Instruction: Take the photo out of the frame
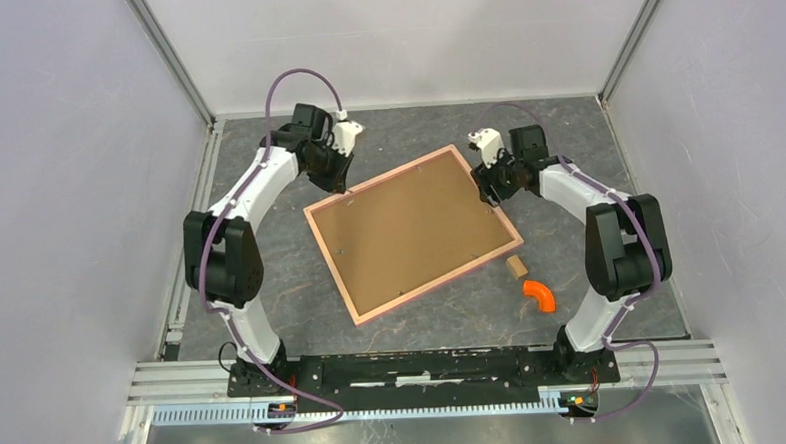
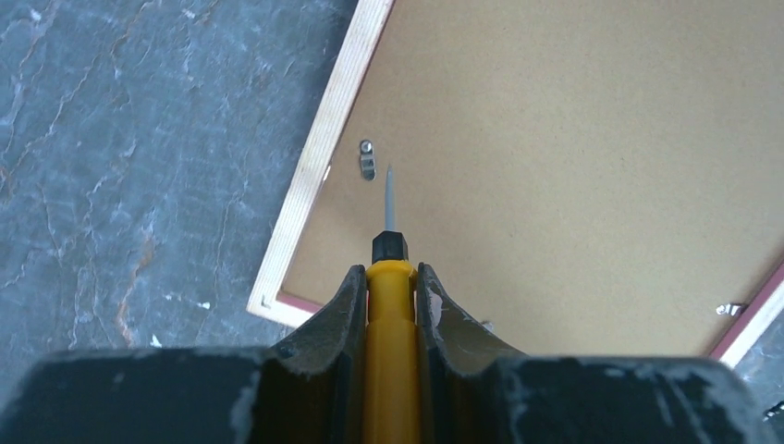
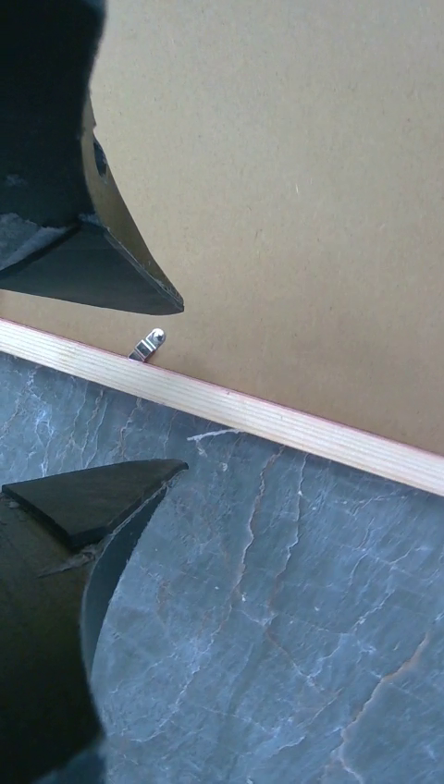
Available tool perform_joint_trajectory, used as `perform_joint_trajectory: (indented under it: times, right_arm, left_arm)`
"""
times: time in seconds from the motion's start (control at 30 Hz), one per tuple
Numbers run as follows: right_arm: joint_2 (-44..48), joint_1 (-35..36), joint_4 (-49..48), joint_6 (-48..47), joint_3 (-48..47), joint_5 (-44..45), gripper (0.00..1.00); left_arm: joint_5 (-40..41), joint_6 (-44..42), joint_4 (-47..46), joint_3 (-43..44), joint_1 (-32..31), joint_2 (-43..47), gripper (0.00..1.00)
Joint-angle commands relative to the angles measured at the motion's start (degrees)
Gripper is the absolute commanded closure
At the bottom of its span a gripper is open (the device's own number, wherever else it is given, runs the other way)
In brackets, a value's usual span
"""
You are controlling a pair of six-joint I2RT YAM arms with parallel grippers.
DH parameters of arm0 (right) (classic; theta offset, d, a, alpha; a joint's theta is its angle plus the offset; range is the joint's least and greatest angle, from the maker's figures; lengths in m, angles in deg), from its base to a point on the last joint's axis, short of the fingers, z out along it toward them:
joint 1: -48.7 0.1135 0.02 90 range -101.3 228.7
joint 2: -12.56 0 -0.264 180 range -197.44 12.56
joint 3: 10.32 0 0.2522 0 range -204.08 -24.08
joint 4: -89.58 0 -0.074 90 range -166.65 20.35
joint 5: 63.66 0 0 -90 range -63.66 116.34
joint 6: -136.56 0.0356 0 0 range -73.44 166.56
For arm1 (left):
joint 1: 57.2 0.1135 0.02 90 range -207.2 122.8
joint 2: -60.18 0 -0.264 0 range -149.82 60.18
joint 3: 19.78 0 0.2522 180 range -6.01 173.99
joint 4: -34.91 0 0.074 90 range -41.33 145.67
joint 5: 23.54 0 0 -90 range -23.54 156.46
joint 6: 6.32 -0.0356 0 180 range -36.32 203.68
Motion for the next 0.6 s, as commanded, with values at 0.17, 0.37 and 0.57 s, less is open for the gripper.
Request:
perform_joint_trajectory:
  times: [0.17,0.37,0.57]
  right_arm:
    - [-7.6,-0.1,-0.2,1.6,-5.1,1.2,0.41]
    - [-15.9,-0.2,2.5,0.2,-12.9,-2.7,0.67]
    - [-24.8,2.2,8.2,-9.7,-26.3,-10.2,0.86]
  left_arm:
    - [-6.0,3.2,-1.6,-6.1,3.0,8.4,0.98]
    - [-7.8,3.7,-2.2,-7.6,4.0,10.5,0.98]
    - [-9.7,4.3,-2.4,-9.0,4.9,11.1,0.98]
